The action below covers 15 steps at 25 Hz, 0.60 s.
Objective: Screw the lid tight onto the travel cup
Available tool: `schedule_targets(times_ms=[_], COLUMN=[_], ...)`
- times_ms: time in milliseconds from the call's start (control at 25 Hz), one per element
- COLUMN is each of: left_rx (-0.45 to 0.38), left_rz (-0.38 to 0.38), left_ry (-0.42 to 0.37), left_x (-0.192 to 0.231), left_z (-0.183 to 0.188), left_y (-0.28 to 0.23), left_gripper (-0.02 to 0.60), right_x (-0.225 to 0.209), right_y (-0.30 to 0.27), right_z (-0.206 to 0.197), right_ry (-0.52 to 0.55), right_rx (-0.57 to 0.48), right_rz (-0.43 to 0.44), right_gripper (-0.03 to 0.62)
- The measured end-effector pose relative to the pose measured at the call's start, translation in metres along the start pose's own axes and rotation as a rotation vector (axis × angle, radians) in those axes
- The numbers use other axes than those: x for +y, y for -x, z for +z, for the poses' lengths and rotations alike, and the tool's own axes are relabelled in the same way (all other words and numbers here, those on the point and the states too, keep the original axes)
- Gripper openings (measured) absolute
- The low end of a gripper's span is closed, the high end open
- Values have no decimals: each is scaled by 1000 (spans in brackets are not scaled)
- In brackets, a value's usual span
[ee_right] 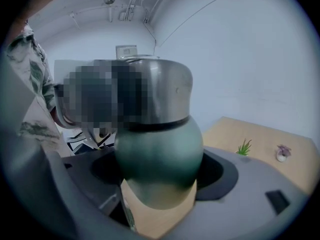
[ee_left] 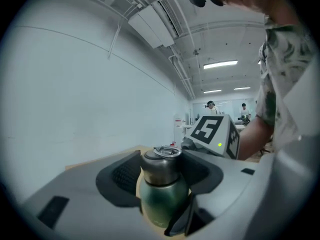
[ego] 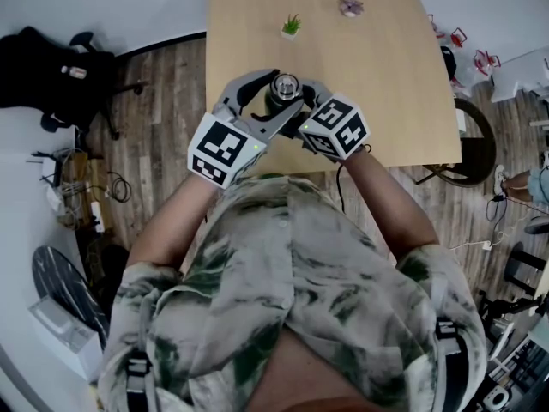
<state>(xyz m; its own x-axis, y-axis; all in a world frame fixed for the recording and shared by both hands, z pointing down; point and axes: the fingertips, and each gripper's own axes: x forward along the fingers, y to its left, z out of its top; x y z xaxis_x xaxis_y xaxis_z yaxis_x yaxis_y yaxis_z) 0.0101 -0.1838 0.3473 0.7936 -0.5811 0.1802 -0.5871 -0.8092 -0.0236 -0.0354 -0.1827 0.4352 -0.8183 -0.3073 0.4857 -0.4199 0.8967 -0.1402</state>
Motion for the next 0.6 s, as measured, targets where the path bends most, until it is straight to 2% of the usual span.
schedule_targets(times_ms=[200, 400, 480, 600], left_rx=[-16, -22, -22, -12], left_rz=[-154, -265, -278, -230], left_ry=[-33, -40, -34, -21], left_x=[-4, -8, -8, -5], left_z=[-1, 0, 0, 0], left_y=[4, 8, 8, 4], left_gripper=[254, 253, 253, 255], right_x=[6, 12, 11, 6], right_y=[2, 3, 4, 3], right_z=[1, 2, 2, 0], right_ry=[22, 30, 26, 6], right_rx=[-11, -16, -16, -11], right_rz=[32, 57, 54, 31], right_gripper=[400, 400, 400, 400])
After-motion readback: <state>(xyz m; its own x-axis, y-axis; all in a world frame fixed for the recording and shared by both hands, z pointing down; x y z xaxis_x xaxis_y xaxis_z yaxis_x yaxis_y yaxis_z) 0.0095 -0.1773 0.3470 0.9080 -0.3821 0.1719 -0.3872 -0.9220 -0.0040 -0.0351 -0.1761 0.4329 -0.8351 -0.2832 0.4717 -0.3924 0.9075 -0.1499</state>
